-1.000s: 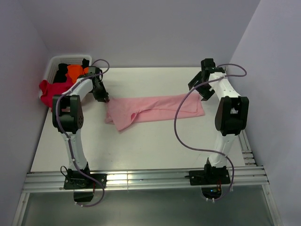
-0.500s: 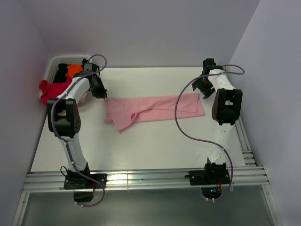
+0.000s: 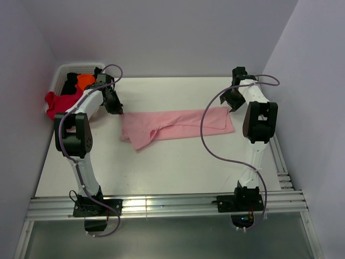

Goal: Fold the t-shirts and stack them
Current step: Fold the other side of the tshirt into a rectangle

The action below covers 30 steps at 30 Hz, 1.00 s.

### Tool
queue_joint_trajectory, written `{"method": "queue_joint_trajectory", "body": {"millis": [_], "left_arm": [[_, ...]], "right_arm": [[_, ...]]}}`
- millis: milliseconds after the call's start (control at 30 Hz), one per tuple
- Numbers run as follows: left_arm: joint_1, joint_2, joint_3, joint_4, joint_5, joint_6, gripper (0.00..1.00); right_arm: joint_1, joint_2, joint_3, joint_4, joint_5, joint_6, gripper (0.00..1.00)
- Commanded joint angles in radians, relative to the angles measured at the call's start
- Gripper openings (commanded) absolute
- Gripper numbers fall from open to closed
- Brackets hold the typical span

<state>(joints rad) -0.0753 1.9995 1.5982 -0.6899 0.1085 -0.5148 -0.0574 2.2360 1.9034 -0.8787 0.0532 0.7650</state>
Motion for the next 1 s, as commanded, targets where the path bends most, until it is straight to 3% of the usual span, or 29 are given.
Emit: {"method": "queue_joint_trajectory", "body": {"millis": [0,433,600,633,767,867,967], "left_arm": [[0.000,-0.033,-0.001,0.029,0.020,-0.022,0.17],[-0.001,-0.002,0.019,0.029,0.022,-0.040,0.16],[-0.001,0.004,0.020,0.035,0.025,-0.048,0.15],[-0.001,0.005,0.022,0.036,0.025,-0.050,0.14],[-0.001,0.004,0.025,0.039,0.036,-0.056,0.13],[-0.004,-0.008,0.023,0.029,0.057,-0.065,0.18],[-0.015,-0.048,0.000,0.023,0.042,-0.060,0.34]], "right_arm": [[0.011,0.011,0.008,0.009,-0.006,0.002,0.68],[0.013,0.051,0.011,0.023,-0.004,-0.016,0.45],[0.011,0.070,0.031,0.012,-0.004,-0.023,0.25],[0.011,0.071,0.034,0.012,-0.004,-0.023,0.16],[0.010,0.082,0.054,0.001,-0.004,-0.024,0.07],[0.008,0.091,0.074,-0.008,-0.006,-0.026,0.03],[0.008,0.100,0.095,-0.019,-0.007,-0.029,0.02]]}}
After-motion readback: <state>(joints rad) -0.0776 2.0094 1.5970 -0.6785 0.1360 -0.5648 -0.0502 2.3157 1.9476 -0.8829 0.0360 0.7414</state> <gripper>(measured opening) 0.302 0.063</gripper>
